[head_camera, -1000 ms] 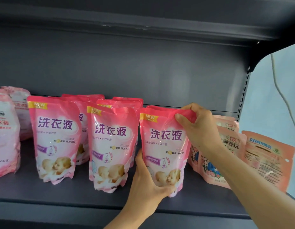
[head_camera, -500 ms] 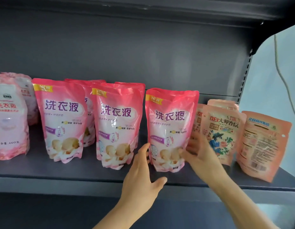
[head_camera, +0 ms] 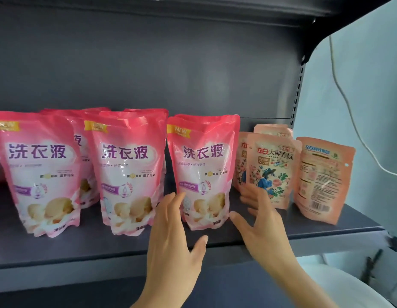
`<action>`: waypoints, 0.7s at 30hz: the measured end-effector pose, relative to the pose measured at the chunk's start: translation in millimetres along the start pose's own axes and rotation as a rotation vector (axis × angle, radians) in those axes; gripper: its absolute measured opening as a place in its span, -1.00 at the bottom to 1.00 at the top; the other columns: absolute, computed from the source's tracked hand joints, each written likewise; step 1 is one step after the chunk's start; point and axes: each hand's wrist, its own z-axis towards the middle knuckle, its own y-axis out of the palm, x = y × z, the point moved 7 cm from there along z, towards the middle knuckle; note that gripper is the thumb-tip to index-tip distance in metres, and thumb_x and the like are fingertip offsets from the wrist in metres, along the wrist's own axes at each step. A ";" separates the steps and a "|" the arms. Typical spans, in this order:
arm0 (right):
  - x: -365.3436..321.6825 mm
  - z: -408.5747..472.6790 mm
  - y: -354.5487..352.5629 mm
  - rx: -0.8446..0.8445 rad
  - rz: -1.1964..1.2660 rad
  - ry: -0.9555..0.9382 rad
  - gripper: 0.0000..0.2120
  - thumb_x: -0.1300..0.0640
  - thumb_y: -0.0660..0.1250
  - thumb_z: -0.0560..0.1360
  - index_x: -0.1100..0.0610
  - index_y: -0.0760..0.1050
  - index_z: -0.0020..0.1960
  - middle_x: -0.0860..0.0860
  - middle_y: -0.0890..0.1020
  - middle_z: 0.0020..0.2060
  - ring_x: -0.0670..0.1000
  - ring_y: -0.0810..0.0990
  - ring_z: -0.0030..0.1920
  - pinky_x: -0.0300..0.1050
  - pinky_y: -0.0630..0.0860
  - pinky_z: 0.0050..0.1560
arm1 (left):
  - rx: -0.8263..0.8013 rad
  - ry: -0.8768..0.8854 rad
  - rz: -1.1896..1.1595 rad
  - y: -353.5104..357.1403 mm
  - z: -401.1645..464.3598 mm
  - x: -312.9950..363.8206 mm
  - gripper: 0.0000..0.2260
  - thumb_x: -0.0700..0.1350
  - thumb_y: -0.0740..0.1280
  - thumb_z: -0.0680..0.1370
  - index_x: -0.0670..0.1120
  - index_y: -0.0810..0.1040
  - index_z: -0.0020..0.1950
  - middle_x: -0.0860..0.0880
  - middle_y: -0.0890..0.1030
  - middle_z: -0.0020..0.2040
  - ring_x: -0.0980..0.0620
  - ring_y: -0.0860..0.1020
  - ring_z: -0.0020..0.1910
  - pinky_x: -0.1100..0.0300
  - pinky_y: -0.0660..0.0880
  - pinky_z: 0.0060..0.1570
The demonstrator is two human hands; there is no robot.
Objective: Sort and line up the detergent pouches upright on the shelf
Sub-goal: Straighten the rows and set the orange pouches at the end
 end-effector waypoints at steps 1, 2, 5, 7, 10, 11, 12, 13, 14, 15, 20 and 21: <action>-3.3 -4.4 -14.7 0.083 0.002 -0.023 -0.46 0.18 0.43 0.43 -0.07 0.30 0.32 -0.27 0.47 0.16 -0.25 0.44 0.20 -0.31 0.36 0.19 | 0.038 0.059 0.003 -0.7 2.1 7.1 -0.21 -0.15 0.53 0.35 0.11 0.15 0.42 0.14 0.23 0.41 0.23 0.23 0.39 0.31 0.25 0.32; -5.7 -8.6 -32.1 0.179 0.009 -0.040 -0.48 0.19 0.43 0.43 -0.07 0.33 0.30 -0.28 0.47 0.16 -0.24 0.45 0.19 -0.35 0.35 0.18 | 0.067 0.113 -0.010 0.5 4.6 14.9 -0.23 -0.16 0.54 0.33 0.07 0.19 0.41 0.12 0.27 0.39 0.19 0.27 0.39 0.28 0.31 0.30; -6.3 -18.5 -92.5 0.501 0.025 -0.069 -0.47 0.26 0.44 0.39 0.00 0.36 0.29 -0.18 0.46 0.18 -0.22 0.46 0.14 -0.52 0.31 0.07 | 0.072 0.190 -0.101 13.9 13.3 41.0 -0.31 -0.08 0.47 0.32 0.08 0.25 0.38 0.14 0.32 0.34 0.15 0.35 0.33 0.32 0.35 0.22; 3.1 -19.5 -127.5 0.646 0.015 -0.046 -0.43 0.29 0.43 0.39 0.02 0.32 0.32 -0.14 0.40 0.23 -0.18 0.41 0.17 -0.41 0.28 0.15 | 0.015 0.176 -0.162 32.1 18.4 55.5 -0.34 -0.03 0.42 0.33 0.12 0.23 0.37 0.16 0.33 0.33 0.22 0.35 0.30 0.48 0.27 0.21; 29.1 -4.7 -161.0 0.676 -0.024 0.037 -0.36 0.28 0.45 0.40 0.06 0.25 0.38 -0.12 0.34 0.24 -0.11 0.36 0.22 -0.17 0.27 0.29 | -0.106 0.131 -0.208 65.9 26.2 72.2 -0.36 0.03 0.38 0.38 0.24 0.14 0.37 0.23 0.25 0.34 0.27 0.27 0.33 0.50 0.20 0.25; 38.3 4.1 -165.7 0.628 -0.036 0.070 -0.35 0.27 0.45 0.39 0.08 0.24 0.38 -0.11 0.35 0.24 -0.08 0.37 0.23 -0.11 0.29 0.31 | -0.141 0.118 -0.216 77.1 29.9 76.7 -0.34 0.01 0.41 0.39 0.29 0.11 0.35 0.26 0.21 0.35 0.32 0.22 0.35 0.56 0.14 0.25; 47.3 14.6 -167.0 0.556 -0.037 0.100 -0.36 0.26 0.46 0.39 0.08 0.24 0.37 -0.09 0.38 0.24 -0.06 0.39 0.24 -0.05 0.33 0.32 | -0.173 0.100 -0.230 87.4 34.4 81.6 -0.29 -0.02 0.45 0.41 0.32 0.05 0.34 0.27 0.17 0.36 0.41 0.15 0.35 0.63 0.07 0.22; 55.4 25.2 -165.7 0.471 -0.022 0.120 -0.38 0.26 0.46 0.39 0.07 0.26 0.35 -0.06 0.42 0.23 -0.05 0.43 0.22 -0.02 0.38 0.28 | -0.196 0.072 -0.245 97.7 39.6 84.1 -0.24 -0.06 0.47 0.41 0.30 0.00 0.34 0.27 0.14 0.37 0.52 0.09 0.32 0.69 0.03 0.17; 62.5 35.3 -162.1 0.381 0.006 0.140 -0.43 0.26 0.45 0.39 0.04 0.29 0.30 -0.07 0.47 0.20 -0.05 0.47 0.18 -0.03 0.43 0.20 | -0.206 0.033 -0.259 106.7 46.1 85.6 -0.20 -0.09 0.48 0.41 0.26 -0.04 0.36 0.26 0.12 0.36 0.63 0.05 0.25 0.73 0.01 0.10; 69.6 44.1 -157.6 0.292 0.027 0.164 -0.51 0.25 0.44 0.40 0.01 0.33 0.23 -0.09 0.52 0.13 -0.06 0.52 0.12 -0.07 0.47 0.09 | -0.206 -0.017 -0.267 115.2 53.7 85.6 -0.16 -0.11 0.49 0.39 0.21 -0.06 0.39 0.24 0.11 0.34 0.72 0.02 0.16 0.77 0.02 0.03; 92.7 71.5 -152.2 0.077 -0.010 0.160 -0.82 0.25 0.26 0.53 0.00 0.43 0.03 -0.15 0.58 -0.15 -0.14 0.55 -0.18 -0.30 0.40 -0.31 | -0.124 -0.259 -0.334 147.0 89.0 77.3 0.12 -0.17 0.59 0.26 0.01 -0.19 0.52 0.11 0.11 0.36 0.63 0.12 0.04 0.75 0.00 0.08; 97.6 76.3 -154.3 0.065 -0.013 0.154 -0.81 0.26 0.24 0.54 -0.01 0.43 0.04 -0.12 0.58 -0.15 -0.15 0.53 -0.21 -0.33 0.38 -0.32 | -0.106 -0.290 -0.336 152.8 93.0 75.2 0.16 -0.16 0.60 0.24 0.03 -0.22 0.52 0.09 0.09 0.42 0.51 0.08 0.17 0.62 0.01 0.20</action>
